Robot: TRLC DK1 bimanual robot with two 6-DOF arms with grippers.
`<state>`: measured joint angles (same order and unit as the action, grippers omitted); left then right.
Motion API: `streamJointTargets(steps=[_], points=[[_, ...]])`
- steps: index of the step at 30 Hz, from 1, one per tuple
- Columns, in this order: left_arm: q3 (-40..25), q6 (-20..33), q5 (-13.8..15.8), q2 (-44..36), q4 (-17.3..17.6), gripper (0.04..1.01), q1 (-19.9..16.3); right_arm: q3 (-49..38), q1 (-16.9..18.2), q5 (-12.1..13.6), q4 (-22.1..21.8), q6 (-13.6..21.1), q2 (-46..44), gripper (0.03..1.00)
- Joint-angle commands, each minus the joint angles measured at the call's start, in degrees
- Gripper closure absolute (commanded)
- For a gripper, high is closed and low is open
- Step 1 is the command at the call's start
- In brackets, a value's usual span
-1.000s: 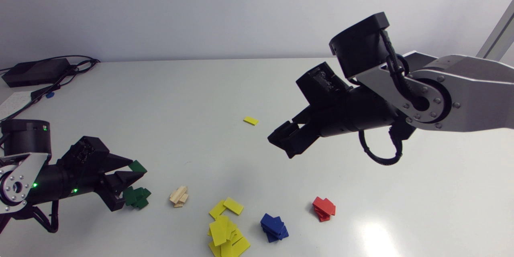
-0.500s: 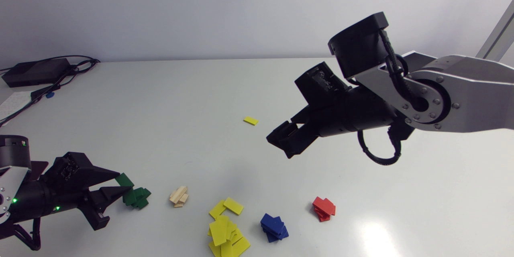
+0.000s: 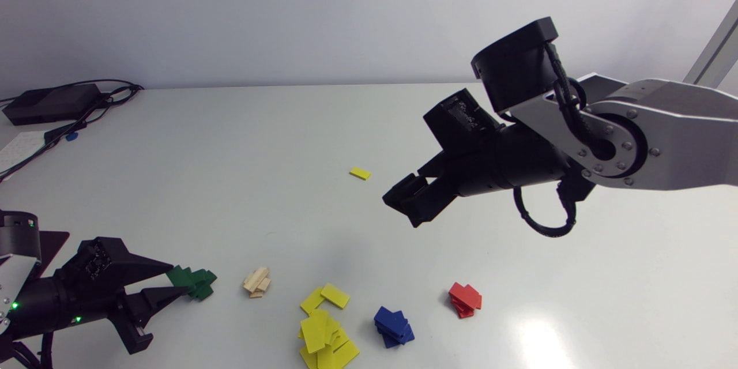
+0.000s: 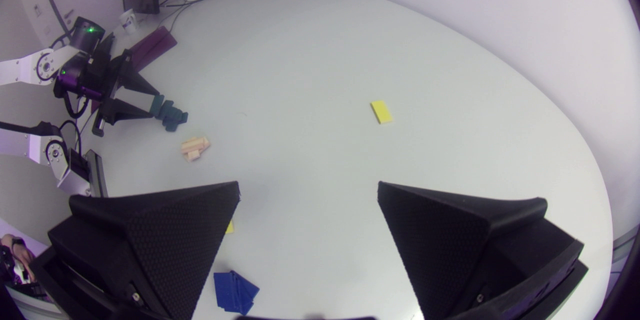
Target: Take domino bricks one by one from the mixed stack on the table and place each onto the existing stack of the same color.
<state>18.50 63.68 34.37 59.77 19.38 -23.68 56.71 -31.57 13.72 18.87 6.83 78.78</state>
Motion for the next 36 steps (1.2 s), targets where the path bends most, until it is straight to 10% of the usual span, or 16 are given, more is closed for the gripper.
streamJointTargets(steps=[1,20,29,36], points=[[-1.4,2.2,0.9,-1.9,1.2,0.790,-0.6,-1.8,-0.4,0.3,-0.7,-1.2,-0.7,0.066],[-1.3,2.6,1.0,3.3,-1.2,0.777,-1.2,-2.2,-0.4,0.3,-0.7,-1.0,-1.6,0.066],[-0.9,2.2,1.0,4.1,-1.7,0.433,-0.9,-2.2,-0.2,0.3,-0.7,-1.0,-1.6,0.066],[-0.7,2.1,1.0,4.1,-1.7,0.357,-0.7,-2.1,-0.2,0.3,-0.7,-1.1,-1.5,0.066]])
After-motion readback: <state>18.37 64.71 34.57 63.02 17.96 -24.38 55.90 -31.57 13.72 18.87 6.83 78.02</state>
